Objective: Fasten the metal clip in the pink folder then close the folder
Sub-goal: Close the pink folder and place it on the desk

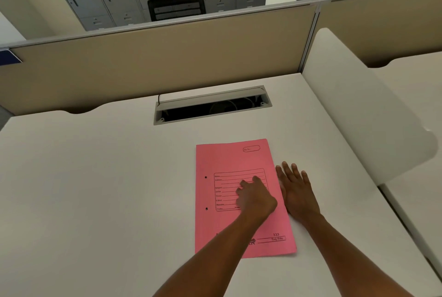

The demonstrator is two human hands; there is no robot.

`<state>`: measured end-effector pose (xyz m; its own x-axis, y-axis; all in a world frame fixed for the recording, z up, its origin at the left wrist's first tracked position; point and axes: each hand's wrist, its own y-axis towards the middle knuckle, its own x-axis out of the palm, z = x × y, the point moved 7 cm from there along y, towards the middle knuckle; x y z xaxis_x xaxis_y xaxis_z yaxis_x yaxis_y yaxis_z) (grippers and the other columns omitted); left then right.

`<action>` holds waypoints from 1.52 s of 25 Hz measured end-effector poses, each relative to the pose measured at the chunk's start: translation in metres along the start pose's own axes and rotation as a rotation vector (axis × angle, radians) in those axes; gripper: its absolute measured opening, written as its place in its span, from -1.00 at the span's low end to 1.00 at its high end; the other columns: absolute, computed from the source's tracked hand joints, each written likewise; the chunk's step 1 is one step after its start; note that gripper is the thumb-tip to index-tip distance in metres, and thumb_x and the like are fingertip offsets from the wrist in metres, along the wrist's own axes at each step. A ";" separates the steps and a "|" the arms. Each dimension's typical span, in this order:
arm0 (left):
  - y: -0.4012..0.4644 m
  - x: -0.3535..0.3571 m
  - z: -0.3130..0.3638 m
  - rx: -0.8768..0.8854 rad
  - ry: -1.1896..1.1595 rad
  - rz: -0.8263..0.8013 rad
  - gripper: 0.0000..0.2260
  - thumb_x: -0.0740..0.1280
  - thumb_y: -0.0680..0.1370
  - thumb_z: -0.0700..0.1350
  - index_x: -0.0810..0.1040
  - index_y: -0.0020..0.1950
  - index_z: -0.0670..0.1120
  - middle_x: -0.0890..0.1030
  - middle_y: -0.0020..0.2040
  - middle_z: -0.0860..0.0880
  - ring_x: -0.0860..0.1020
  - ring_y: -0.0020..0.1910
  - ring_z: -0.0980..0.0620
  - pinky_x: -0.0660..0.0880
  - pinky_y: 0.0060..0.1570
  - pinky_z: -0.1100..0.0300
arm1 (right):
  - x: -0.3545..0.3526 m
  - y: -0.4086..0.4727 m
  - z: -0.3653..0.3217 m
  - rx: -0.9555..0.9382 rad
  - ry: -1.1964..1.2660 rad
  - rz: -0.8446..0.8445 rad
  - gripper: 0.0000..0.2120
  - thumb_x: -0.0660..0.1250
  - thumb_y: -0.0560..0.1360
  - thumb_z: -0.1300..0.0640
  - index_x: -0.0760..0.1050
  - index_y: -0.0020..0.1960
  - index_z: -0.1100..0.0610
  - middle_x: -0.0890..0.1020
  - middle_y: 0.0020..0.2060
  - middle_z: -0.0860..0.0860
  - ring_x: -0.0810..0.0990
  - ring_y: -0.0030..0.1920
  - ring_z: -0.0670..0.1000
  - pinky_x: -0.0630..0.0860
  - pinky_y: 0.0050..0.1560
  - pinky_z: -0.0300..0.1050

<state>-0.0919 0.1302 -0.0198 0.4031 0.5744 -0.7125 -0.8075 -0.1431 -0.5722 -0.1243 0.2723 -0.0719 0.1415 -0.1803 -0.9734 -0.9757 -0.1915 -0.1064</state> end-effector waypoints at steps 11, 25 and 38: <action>0.004 0.003 -0.019 0.145 0.377 0.104 -0.46 0.25 0.62 -0.17 0.16 0.57 -0.08 0.15 0.59 -0.25 0.06 0.56 -0.36 0.07 0.53 -0.21 | 0.008 0.003 0.007 0.134 0.145 0.006 -0.33 -0.21 0.57 -0.23 -0.11 0.59 0.07 -0.04 0.60 0.00 -0.18 0.59 0.02 -0.23 0.58 0.08; 0.014 -0.081 -0.142 -0.088 0.019 0.419 -0.53 0.22 0.58 0.02 0.27 0.45 -0.11 0.36 0.43 -0.17 0.38 0.35 -0.18 0.38 0.29 -0.11 | 0.006 -0.003 -0.016 0.215 0.098 -0.013 -0.23 -0.09 0.57 -0.31 -0.23 0.58 0.12 -0.13 0.60 0.08 -0.21 0.59 0.13 -0.21 0.57 0.19; 0.026 -0.086 -0.174 -0.087 -0.463 0.270 -0.81 0.38 0.52 0.00 0.51 0.00 -0.10 0.60 -0.13 0.03 0.61 -0.08 -0.03 0.56 -0.05 0.06 | 0.003 -0.007 -0.024 0.227 0.053 -0.040 -0.33 -0.13 0.62 -0.20 -0.20 0.58 0.12 -0.13 0.60 0.12 -0.19 0.59 0.16 -0.15 0.57 0.24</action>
<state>-0.0729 -0.0627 -0.0441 -0.0617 0.8001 -0.5967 -0.8093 -0.3900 -0.4392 -0.1134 0.2502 -0.0696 0.1831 -0.2285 -0.9562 -0.9810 0.0211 -0.1929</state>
